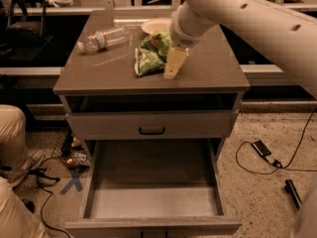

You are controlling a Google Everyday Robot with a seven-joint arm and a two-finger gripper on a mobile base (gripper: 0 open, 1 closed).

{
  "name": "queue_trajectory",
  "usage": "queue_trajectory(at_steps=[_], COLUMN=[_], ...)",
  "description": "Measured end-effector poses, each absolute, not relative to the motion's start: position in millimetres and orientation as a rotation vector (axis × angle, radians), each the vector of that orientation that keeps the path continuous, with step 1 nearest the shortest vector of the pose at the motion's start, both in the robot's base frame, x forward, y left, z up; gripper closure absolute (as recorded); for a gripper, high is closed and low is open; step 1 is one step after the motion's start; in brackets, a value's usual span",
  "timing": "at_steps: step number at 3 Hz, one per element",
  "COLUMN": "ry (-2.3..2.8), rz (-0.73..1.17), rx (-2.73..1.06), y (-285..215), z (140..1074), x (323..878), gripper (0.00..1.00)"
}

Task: Pick green jalapeno chip bag from middle drawer and place on counter

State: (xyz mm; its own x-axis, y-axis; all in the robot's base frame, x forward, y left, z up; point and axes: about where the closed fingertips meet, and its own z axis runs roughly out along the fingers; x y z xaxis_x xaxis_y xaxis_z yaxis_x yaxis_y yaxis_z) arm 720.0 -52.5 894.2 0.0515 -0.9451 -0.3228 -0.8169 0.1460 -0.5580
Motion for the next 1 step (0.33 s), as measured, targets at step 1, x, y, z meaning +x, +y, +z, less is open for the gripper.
queue_trajectory(at_steps=[1], ry=[1.858], rz=[-0.275], rx=[-1.590], y=[-87.3], z=[902.5], x=[716.2], gripper=[0.00])
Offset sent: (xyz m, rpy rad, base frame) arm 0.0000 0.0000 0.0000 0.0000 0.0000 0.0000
